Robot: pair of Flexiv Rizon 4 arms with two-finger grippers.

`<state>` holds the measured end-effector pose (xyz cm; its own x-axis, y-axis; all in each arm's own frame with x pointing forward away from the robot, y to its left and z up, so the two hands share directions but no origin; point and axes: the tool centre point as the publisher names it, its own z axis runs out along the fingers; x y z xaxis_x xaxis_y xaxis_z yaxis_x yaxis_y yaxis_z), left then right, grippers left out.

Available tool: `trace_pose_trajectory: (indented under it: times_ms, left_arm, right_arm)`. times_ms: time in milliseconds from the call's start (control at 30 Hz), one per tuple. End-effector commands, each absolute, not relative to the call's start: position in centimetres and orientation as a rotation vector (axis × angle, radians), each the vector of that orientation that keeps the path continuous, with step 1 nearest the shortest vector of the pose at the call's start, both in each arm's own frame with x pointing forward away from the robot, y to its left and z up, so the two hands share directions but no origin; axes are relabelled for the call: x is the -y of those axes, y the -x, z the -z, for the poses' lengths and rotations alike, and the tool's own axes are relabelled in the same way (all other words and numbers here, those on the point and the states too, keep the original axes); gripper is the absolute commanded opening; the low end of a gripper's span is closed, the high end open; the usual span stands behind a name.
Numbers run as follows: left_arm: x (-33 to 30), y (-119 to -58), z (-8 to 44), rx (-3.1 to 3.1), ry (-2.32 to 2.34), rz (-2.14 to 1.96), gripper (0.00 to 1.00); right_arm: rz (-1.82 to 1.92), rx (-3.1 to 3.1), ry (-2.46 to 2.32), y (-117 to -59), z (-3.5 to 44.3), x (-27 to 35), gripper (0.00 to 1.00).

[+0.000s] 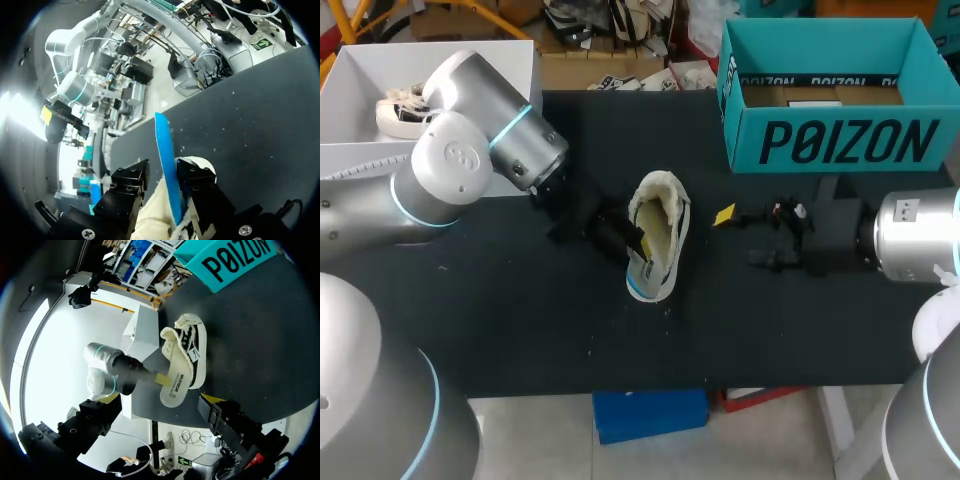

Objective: Take the shoe out of the shoebox, open the shoe tongue, remove and reinsert the insole, then place the shoe into the shoebox

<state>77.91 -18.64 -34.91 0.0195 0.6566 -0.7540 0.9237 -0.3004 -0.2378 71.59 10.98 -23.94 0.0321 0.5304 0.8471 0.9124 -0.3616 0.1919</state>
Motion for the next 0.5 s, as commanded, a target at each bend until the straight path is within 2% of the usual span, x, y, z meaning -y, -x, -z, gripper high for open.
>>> trace_pose_trajectory:
  times_ms: [33, 500]
  left_arm:
    - [18.86, -78.00, 34.96, -1.601, -2.020, 1.184, 0.00]
    - [19.14, -77.55, 35.60, -1.571, -2.089, 1.185, 0.00]
  right_arm:
    - [1.269, 1.460, 1.912, -71.58, 23.93, -10.98, 1.00]
    - [1.269, 1.460, 1.912, -71.58, 23.93, -10.98, 1.00]
